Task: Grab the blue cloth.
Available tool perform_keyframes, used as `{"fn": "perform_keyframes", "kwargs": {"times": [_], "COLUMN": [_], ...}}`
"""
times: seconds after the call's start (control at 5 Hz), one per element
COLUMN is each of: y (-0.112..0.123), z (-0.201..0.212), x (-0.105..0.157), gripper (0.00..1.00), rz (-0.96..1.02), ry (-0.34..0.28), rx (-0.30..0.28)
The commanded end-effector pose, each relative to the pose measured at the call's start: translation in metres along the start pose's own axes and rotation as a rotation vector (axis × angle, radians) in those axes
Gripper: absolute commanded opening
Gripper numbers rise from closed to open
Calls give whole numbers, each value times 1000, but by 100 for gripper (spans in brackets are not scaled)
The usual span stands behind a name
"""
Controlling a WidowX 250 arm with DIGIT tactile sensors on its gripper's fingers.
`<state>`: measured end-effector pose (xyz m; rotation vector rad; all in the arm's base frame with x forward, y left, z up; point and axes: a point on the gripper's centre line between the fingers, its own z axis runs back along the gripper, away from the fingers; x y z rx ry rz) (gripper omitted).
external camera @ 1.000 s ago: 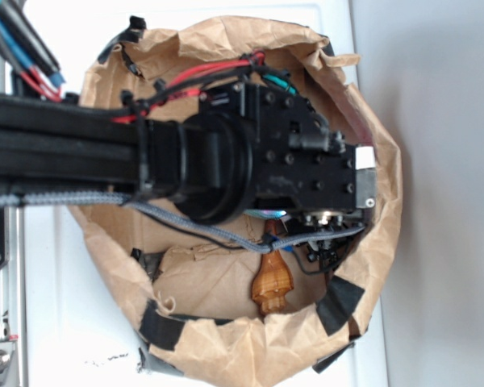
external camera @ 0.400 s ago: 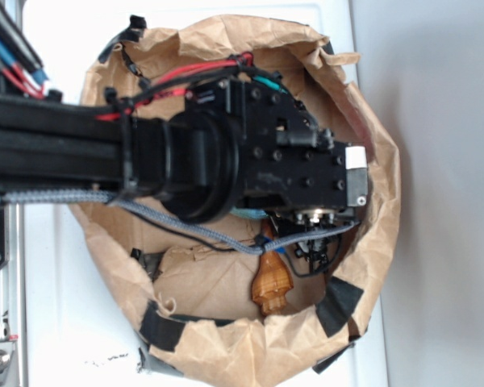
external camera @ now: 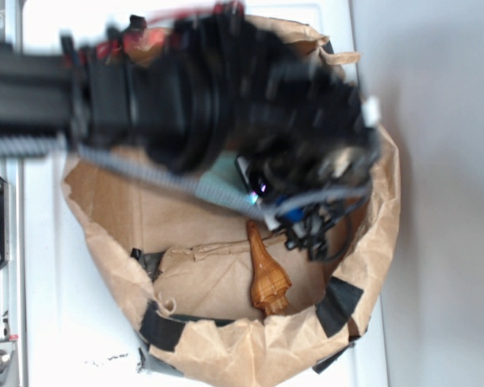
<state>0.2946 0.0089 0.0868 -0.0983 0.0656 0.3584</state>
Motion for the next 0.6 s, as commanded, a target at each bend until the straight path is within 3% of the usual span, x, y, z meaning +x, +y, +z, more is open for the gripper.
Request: {"fn": "perform_keyframes", "kwargs": {"times": [0.0, 0.2, 0.4], "y": [20, 21, 14], "z": [74, 80, 78], "x": [-4, -8, -10], "gripper": [0, 0, 0], "rz": [-97, -106, -183], "ry": [-114, -152, -218], "rx": [-114, -128, -88]}}
